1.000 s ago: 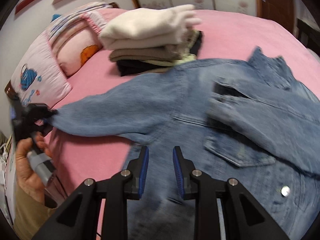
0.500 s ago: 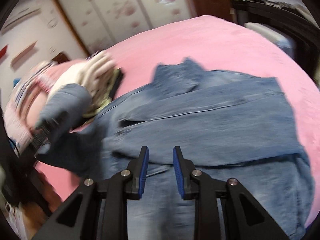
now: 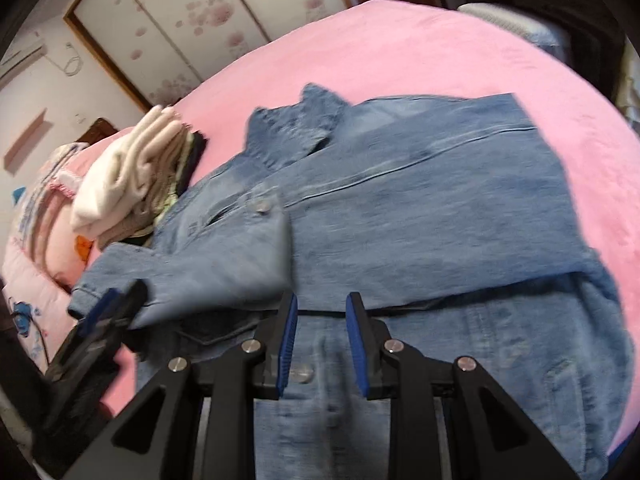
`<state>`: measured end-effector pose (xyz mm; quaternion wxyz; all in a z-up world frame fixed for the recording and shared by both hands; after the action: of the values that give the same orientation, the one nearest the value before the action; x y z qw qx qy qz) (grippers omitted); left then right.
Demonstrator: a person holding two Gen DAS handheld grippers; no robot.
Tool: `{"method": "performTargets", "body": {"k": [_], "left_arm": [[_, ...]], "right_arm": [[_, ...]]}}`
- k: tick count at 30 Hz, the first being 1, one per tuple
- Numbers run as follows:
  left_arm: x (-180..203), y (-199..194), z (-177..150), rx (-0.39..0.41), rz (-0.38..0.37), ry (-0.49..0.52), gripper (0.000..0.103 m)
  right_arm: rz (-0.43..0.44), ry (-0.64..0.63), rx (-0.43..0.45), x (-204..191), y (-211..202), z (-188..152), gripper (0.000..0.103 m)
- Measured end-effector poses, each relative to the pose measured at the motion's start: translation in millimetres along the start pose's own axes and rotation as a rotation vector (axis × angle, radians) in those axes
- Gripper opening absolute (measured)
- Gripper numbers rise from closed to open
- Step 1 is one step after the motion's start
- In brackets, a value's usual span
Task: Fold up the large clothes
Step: 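Fold the held sleeve across the jacket front with the left tool, then open the left tool and release the sleeve on the jacket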
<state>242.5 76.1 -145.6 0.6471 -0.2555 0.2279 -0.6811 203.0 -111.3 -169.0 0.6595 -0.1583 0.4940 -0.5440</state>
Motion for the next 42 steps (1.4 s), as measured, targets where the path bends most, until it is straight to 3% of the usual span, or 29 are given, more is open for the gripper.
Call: {"method": "performTargets", "body": {"k": [4, 6, 8, 12, 15, 22, 26, 30, 32, 34, 35, 37, 40, 42], "left_arm": [[-47.0, -50.2, 2.2, 0.095, 0.059, -0.122, 0.091], [-72.5, -58.7, -4.6, 0.110, 0.137, -0.176, 0.092], [-93.9, -54.5, -15.3, 0.084, 0.200, -0.204, 0.092], [-126.4, -21.6, -42.7, -0.062, 0.294, -0.243, 0.092], [-134.7, -5.8, -50.6, -0.104, 0.298, -0.268, 0.092], [-121.9, 21.1, -43.8, -0.097, 0.325, -0.220, 0.092], [-121.9, 33.3, -38.0, -0.093, 0.329, -0.237, 0.091], [-132.3, 39.9, -33.3, -0.110, 0.303, -0.306, 0.071], [-139.2, 46.9, -34.0, -0.134, 0.293, -0.347, 0.066], [-146.4, 55.1, -35.1, -0.162, 0.290, -0.385, 0.055], [-147.7, 57.8, -36.3, -0.172, 0.296, -0.390, 0.051], [-151.7, 65.3, -37.0, -0.208, 0.327, -0.394, 0.037], [-159.0, 75.9, -38.4, -0.271, 0.372, -0.412, 0.031], [-164.0, 79.3, -39.3, -0.290, 0.354, -0.452, 0.031]], "right_arm": [[0.099, -0.005, -0.021, -15.8, 7.9, 3.6, 0.041], [0.146, 0.016, -0.032, -19.1, 11.5, 5.2, 0.045], [0.184, 0.054, -0.049, -17.6, 15.1, 4.0, 0.045], [0.261, 0.151, -0.101, -8.5, 28.1, -4.6, 0.045], [0.298, 0.195, -0.128, -6.1, 38.9, -11.0, 0.045], [0.345, 0.260, -0.154, -6.3, 64.9, -8.8, 0.045], [0.358, 0.232, -0.118, -14.4, 71.0, -2.8, 0.047], [0.344, 0.188, -0.070, -20.9, 72.4, 6.0, 0.046], [0.323, 0.193, -0.075, -22.5, 79.9, 10.5, 0.046], [0.295, 0.185, -0.077, -23.9, 86.9, 14.0, 0.034], [0.257, 0.159, -0.083, -27.0, 90.4, 16.8, 0.018], [0.222, 0.085, -0.083, -38.4, 89.7, 25.3, 0.017], [0.206, -0.036, 0.003, -59.9, 67.1, 49.4, 0.016], [0.186, -0.124, 0.148, -73.9, 32.7, 76.7, 0.016]]}}
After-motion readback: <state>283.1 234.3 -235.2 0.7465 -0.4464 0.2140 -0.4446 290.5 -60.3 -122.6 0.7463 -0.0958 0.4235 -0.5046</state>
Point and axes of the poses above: each gripper's, at about its wrist camera, not at the fingertips, and y roughly the way its jaws point, x to its right, z to its top, the point moved 2 cm from there along y, roughly the way its jaws point, and after that the axes turned 6 degrees about z, right-handed, at the moved point
